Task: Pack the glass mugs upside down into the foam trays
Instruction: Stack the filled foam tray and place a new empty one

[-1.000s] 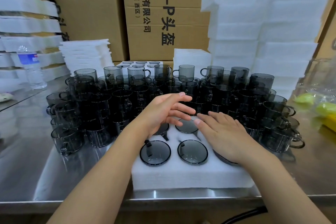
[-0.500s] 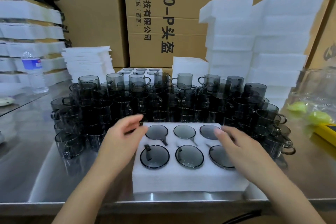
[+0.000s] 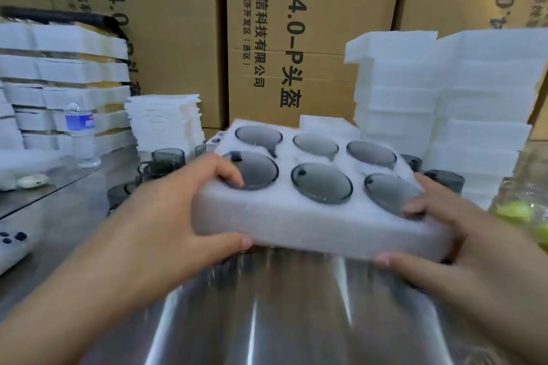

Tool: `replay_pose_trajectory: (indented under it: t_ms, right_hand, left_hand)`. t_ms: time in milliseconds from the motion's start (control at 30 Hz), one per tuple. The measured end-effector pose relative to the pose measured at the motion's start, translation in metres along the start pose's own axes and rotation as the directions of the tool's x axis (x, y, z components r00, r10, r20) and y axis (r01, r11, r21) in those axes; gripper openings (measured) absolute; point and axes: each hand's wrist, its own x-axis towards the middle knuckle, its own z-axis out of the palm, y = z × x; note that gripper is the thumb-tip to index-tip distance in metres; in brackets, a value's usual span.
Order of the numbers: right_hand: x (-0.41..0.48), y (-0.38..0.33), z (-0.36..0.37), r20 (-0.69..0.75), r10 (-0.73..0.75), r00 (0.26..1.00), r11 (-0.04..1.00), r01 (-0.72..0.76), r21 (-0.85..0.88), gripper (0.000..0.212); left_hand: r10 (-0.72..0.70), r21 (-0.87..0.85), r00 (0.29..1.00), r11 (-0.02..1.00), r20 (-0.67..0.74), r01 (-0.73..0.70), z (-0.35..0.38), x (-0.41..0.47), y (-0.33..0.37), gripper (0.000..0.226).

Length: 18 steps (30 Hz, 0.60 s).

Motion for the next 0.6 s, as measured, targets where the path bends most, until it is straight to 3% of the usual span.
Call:
replay_pose_trajectory:
  t_ms: [100, 200, 367, 500, 600]
  right_hand:
    - [0.068, -0.022, -0.001, -0.083, -0.112, 0.990, 0.993, 0.109, -0.036, 0.027]
    - [0.154, -0.025, 0.019, -0.089, -0.125, 0.988, 0.977, 0.107, -0.183, 0.038]
    - [0.274, -0.011, 0.078, 0.037, -0.065, 0.997, 0.875, 0.075, -0.478, 0.057]
    - [0.340, 0.003, 0.132, 0.214, 0.032, 0.976, 0.797, 0.104, -0.595, 0.051]
    - [0.379, 0.015, 0.169, 0.257, 0.093, 0.962, 0.778, 0.091, -0.622, 0.044]
  left_hand:
    - [0.012, 0.144, 1.000, 0.989, -0.014, -0.010, -0.029, 0.072, -0.001, 0.041]
    - [0.001, 0.337, 1.000, 0.942, -0.002, 0.000, -0.041, 0.156, -0.025, 0.036]
    - [-0.057, 0.725, 0.996, 0.688, 0.070, -0.012, -0.037, 0.266, -0.085, 0.046]
    - [-0.140, 0.859, 0.985, 0.513, 0.102, -0.016, -0.012, 0.325, -0.130, 0.044]
    - [-0.216, 0.902, 0.970, 0.433, 0.110, -0.006, 0.013, 0.356, -0.161, 0.033]
